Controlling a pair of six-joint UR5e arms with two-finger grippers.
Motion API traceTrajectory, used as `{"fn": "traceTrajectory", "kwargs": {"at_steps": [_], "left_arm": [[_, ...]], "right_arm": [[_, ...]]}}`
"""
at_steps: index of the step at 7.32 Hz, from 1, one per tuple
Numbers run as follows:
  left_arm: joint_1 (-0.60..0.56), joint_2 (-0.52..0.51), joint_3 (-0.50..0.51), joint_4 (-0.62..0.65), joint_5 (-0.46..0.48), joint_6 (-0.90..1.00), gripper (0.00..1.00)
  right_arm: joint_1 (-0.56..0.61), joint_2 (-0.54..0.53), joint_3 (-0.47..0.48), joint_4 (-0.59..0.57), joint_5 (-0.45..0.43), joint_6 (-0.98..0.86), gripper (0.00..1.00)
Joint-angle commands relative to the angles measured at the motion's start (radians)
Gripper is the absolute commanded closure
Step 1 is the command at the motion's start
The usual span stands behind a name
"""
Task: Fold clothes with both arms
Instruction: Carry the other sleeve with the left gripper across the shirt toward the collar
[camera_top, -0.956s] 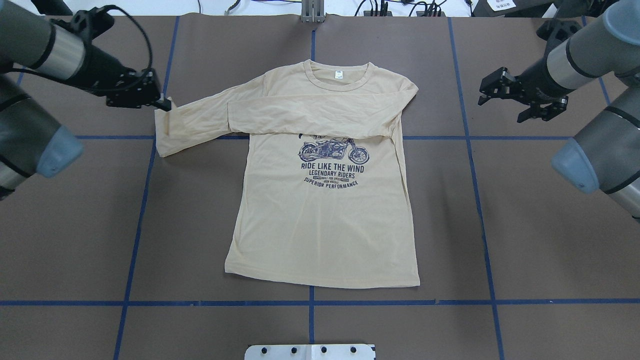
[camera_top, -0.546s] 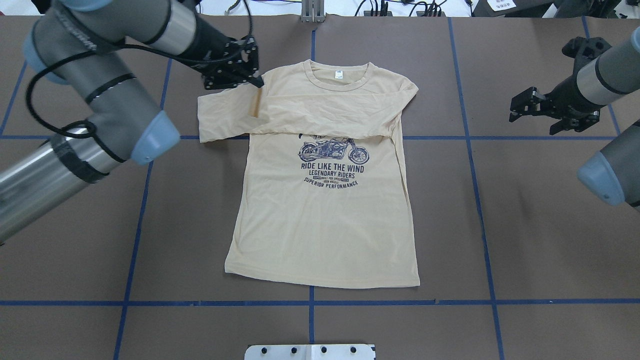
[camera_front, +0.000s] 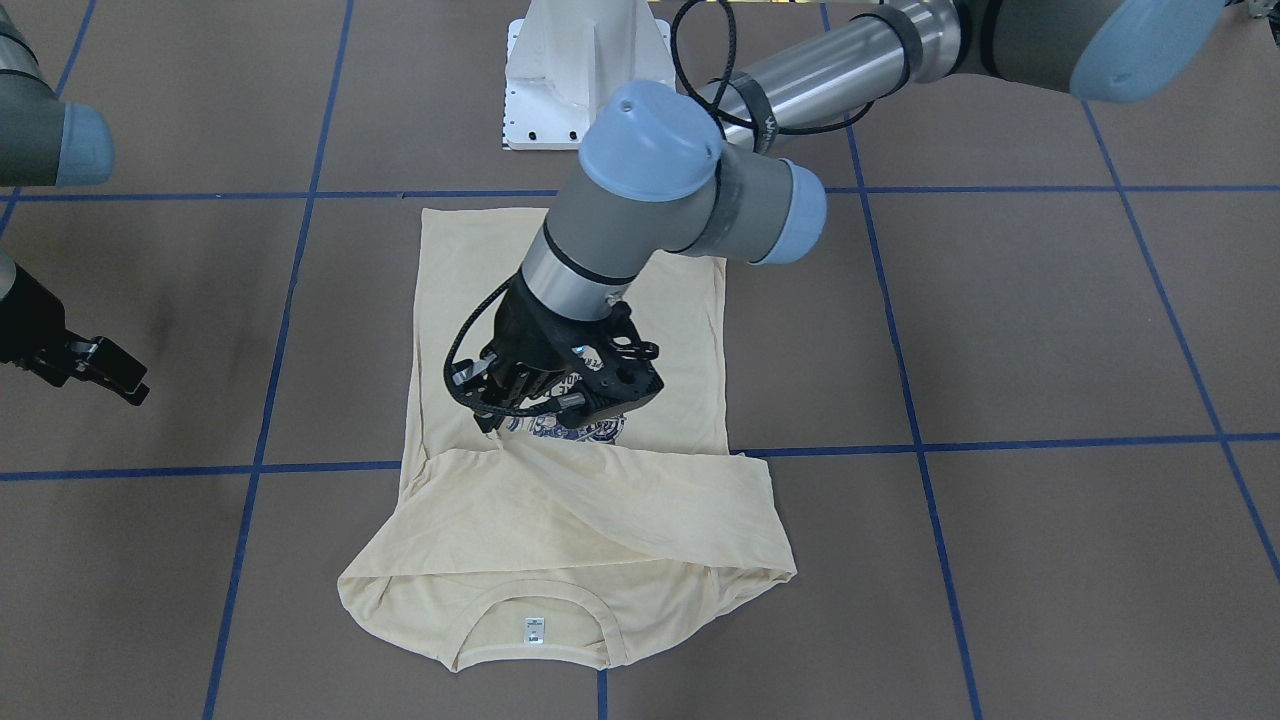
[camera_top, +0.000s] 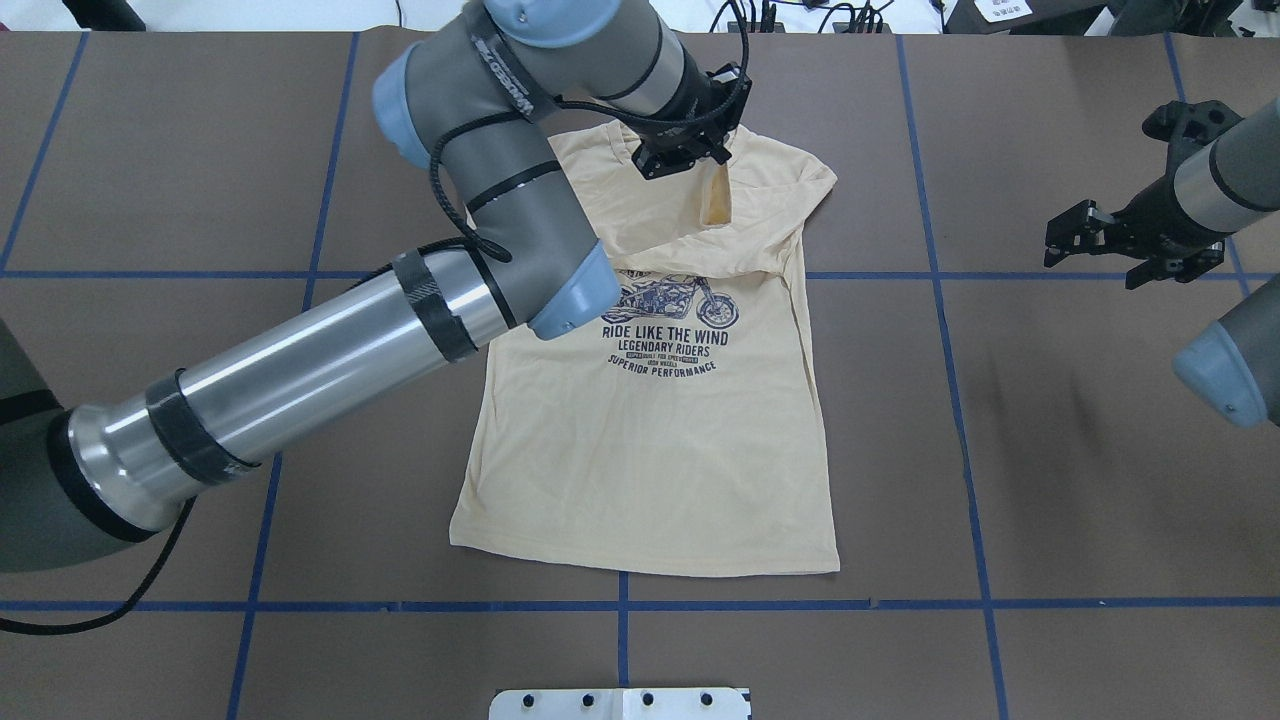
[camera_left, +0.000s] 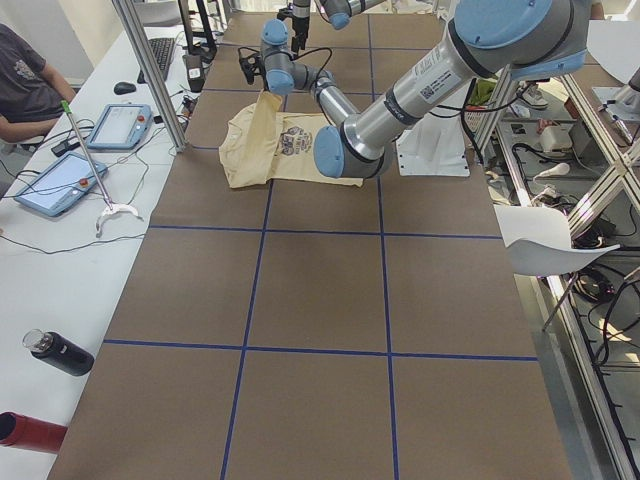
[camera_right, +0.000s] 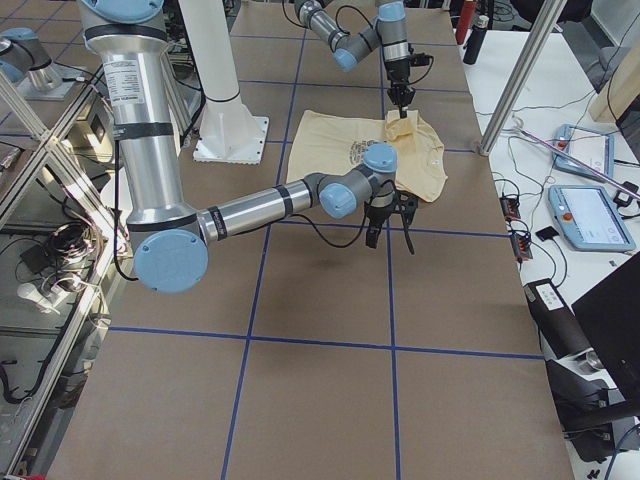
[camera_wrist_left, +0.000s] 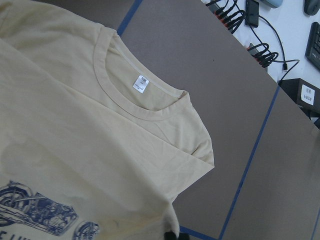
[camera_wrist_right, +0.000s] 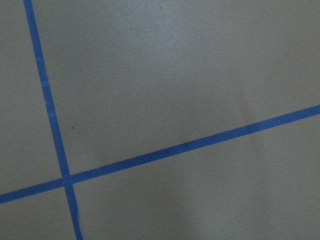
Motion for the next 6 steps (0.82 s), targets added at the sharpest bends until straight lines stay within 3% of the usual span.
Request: {"fn": "traceTrajectory", "kwargs": {"at_steps": [1, 4, 5, 6], "left_arm": [[0.064, -0.085, 0.116, -0.005, 0.088, -0.008, 1.0], [0.119, -0.152, 0.237, -0.069, 0.208, -0.082, 1.0], [0.129, -0.159, 0.252, -0.095, 0.246, -0.14, 0.84], [0.132, -0.171, 0.266, -0.1, 0.262, -0.146, 0.29]], "right_arm": [[0.004, -0.022, -0.012, -0.002, -0.001, -0.05, 0.02], [0.003, -0.026, -0.027, -0.002, -0.001, -0.052, 0.01], [0.003, -0.024, -0.034, -0.002, -0.001, -0.052, 0.02], [0.001, -0.023, -0.035, -0.002, -0.001, -0.051, 0.01]]}}
